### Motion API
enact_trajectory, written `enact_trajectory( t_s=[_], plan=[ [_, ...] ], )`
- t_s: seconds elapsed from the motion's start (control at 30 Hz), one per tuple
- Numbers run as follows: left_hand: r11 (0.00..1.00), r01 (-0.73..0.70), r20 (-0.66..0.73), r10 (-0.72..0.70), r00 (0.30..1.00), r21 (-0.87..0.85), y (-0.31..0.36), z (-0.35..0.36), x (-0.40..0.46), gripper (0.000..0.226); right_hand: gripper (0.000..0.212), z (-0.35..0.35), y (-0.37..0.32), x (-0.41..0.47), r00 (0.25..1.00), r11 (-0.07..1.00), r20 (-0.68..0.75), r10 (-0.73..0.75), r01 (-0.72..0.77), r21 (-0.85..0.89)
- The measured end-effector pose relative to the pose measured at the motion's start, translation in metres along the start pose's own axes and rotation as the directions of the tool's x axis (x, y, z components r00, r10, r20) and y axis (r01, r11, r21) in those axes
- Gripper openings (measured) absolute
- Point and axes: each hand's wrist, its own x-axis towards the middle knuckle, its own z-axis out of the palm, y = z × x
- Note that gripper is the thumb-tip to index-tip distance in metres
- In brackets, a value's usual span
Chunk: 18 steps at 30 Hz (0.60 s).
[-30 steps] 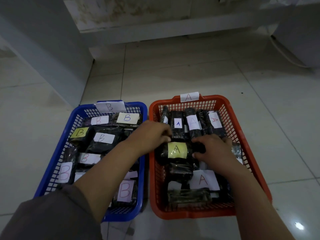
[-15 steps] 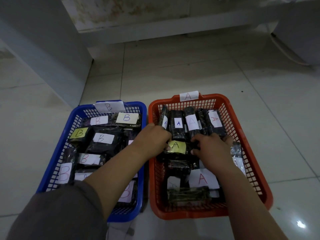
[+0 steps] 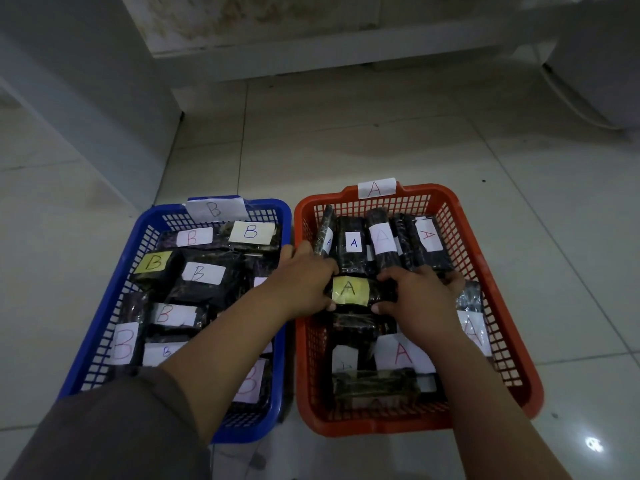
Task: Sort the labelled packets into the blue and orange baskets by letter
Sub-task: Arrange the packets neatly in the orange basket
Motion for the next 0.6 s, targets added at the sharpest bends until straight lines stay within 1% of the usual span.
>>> enact_trajectory(
  t_s=[0.1, 0.17, 0.2, 0.23, 0.27, 0.3, 0.33, 0.37, 0.4, 0.43, 0.47, 0.5, 0.53, 0.6],
  plan=[
    [0.997, -0.048, -0.048, 0.051, 0.998, 0.062, -0.001, 0.002, 0.004, 0.052, 0.045, -0.001, -0.007, -0.007, 0.998, 0.995, -0.069, -0.001, -0.006, -0.095],
    [0.998, -0.034, -0.031, 0.035, 0.999, 0.044, -0.005, 0.003, 0.005, 0.052, 0.036, -0.005, -0.012, -0.01, 0.991, 0.991, -0.131, -0.014, -0.003, -0.131],
    [0.999, -0.028, -0.011, 0.028, 1.0, 0.028, -0.007, 0.003, 0.005, 0.053, 0.029, -0.01, -0.011, -0.011, 0.991, 0.992, -0.132, -0.019, 0.002, -0.126],
    [1.0, -0.024, 0.009, 0.024, 1.0, 0.006, -0.008, 0.001, 0.004, 0.055, 0.021, -0.014, -0.01, -0.013, 0.995, 0.995, -0.095, -0.023, 0.014, -0.094],
    [0.999, -0.026, 0.016, 0.026, 1.0, -0.021, -0.008, -0.001, 0.001, 0.056, 0.015, -0.017, -0.007, -0.014, 1.0, 0.999, -0.012, -0.027, 0.027, -0.023],
    [0.997, -0.038, -0.003, 0.038, 0.999, -0.062, -0.006, -0.004, -0.003, 0.056, 0.012, -0.02, -0.002, -0.016, 0.993, 0.996, 0.111, -0.04, 0.031, 0.081],
    [0.99, -0.056, -0.031, 0.053, 0.998, -0.127, -0.004, -0.005, -0.007, 0.053, 0.016, -0.022, 0.002, -0.017, 0.97, 0.983, 0.234, -0.066, 0.023, 0.184],
    [0.974, -0.085, -0.053, 0.076, 0.996, -0.21, 0.0, -0.008, -0.014, 0.048, 0.022, -0.025, 0.005, -0.019, 0.943, 0.965, 0.317, -0.099, 0.013, 0.263],
    [0.951, -0.119, -0.048, 0.11, 0.993, -0.285, 0.006, -0.008, -0.023, 0.045, 0.026, -0.027, 0.008, -0.019, 0.929, 0.946, 0.348, -0.126, 0.007, 0.325],
    [0.933, -0.157, -0.022, 0.158, 0.987, -0.324, 0.011, -0.007, -0.034, 0.045, 0.028, -0.029, 0.011, -0.019, 0.928, 0.928, 0.347, -0.139, 0.0, 0.374],
    [0.928, -0.19, 0.002, 0.201, 0.98, -0.32, 0.017, -0.004, -0.045, 0.047, 0.029, -0.031, 0.014, -0.018, 0.931, 0.912, 0.336, -0.143, -0.008, 0.411],
    [0.933, -0.216, -0.003, 0.224, 0.974, -0.288, 0.02, 0.001, -0.054, 0.048, 0.031, -0.031, 0.015, -0.017, 0.932, 0.902, 0.331, -0.146, -0.012, 0.431],
    [0.937, -0.234, -0.042, 0.231, 0.972, -0.259, 0.019, 0.007, -0.063, 0.047, 0.031, -0.03, 0.015, -0.016, 0.929, 0.904, 0.336, -0.157, -0.001, 0.427],
    [0.94, -0.236, -0.111, 0.214, 0.971, -0.246, 0.011, 0.016, -0.074, 0.044, 0.034, -0.026, 0.012, -0.016, 0.917, 0.931, 0.354, -0.184, 0.046, 0.363]
  ],
)
